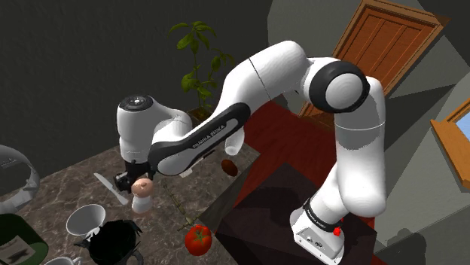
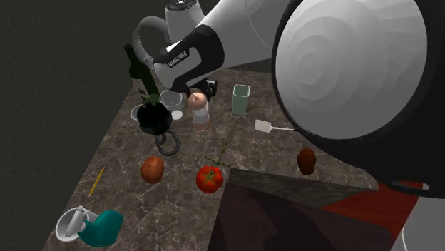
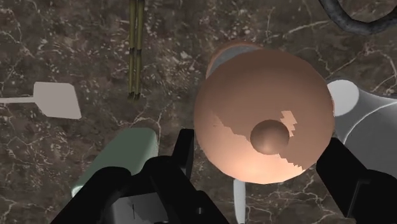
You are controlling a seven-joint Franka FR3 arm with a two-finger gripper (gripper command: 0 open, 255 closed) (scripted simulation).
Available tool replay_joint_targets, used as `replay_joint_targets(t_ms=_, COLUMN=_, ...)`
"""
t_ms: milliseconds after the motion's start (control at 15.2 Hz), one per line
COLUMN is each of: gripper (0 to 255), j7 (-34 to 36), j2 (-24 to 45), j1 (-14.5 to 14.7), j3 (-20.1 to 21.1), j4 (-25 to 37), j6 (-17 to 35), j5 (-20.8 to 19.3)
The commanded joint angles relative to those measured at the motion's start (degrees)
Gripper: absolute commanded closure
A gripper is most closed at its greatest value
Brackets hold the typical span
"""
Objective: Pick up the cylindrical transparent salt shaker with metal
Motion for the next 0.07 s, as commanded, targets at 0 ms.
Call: replay_joint_targets(t_ms=0, gripper=255, j7=-0.10, j2=-0.25, j1=-0.06, j3=0.12, j4=0.05, j6=-0.32, j5=0.16)
